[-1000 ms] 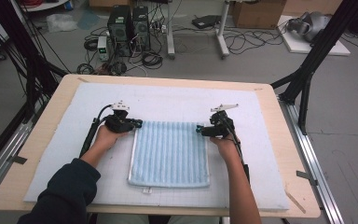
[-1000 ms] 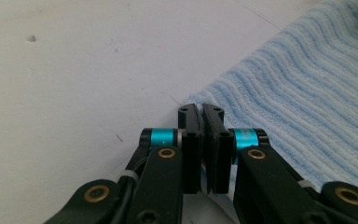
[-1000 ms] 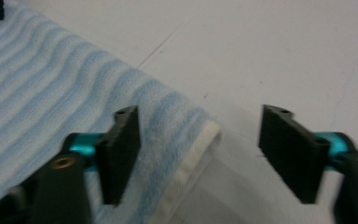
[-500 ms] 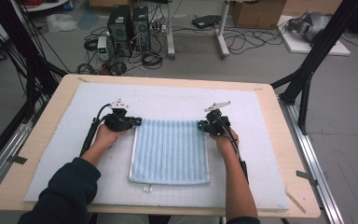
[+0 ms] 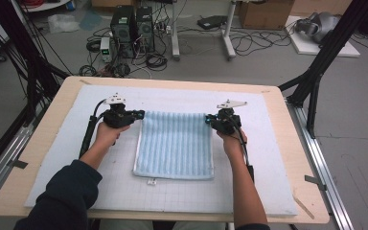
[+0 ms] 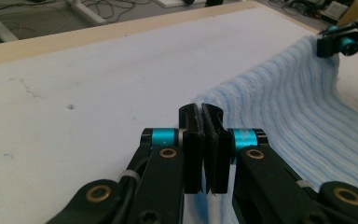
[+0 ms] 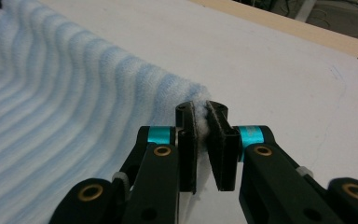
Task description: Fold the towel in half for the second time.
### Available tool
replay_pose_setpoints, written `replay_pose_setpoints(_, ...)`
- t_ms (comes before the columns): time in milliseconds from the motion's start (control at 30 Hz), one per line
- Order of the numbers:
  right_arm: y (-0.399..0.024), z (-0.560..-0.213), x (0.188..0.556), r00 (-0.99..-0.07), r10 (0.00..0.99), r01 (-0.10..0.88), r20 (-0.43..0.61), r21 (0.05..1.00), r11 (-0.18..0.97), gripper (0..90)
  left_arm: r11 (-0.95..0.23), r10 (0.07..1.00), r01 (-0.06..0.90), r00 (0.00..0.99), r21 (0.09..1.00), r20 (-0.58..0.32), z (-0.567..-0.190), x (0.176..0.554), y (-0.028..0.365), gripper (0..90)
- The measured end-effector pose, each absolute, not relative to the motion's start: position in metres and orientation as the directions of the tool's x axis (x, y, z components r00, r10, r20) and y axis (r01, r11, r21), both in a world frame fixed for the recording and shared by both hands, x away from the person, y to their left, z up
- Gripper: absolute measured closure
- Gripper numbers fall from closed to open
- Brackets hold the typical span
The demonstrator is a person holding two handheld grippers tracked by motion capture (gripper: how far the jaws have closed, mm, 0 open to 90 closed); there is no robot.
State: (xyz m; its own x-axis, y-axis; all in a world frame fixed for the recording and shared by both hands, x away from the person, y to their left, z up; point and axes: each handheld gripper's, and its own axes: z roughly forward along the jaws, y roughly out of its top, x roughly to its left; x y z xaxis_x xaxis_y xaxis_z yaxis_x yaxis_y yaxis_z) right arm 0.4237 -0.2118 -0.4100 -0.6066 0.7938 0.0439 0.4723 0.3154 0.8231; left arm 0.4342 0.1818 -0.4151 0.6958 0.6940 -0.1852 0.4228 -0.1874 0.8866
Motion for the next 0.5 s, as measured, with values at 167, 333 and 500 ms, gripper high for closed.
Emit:
replay_pose_setpoints(167,-0.217,-0.407,0.403,-0.632,0.773,0.444,0.048,0.840,0.311,82.8,-0.206,0.668,0.379,0.728,0.902,-0.153,-0.409,0.415,0.185,86.5)
replay_pose_setpoints(333,-0.220,-0.406,0.386,-0.644,0.762,0.430,0.065,0.855,0.290,82.9,-0.198,0.649,0.362,0.745,0.911,-0.155,-0.410,0.398,0.190,86.5)
replay_pose_setpoints(500,-0.219,-0.406,0.366,-0.662,0.748,0.417,0.049,0.854,0.312,82.8,-0.195,0.630,0.358,0.760,0.913,-0.163,-0.415,0.378,0.195,86.4)
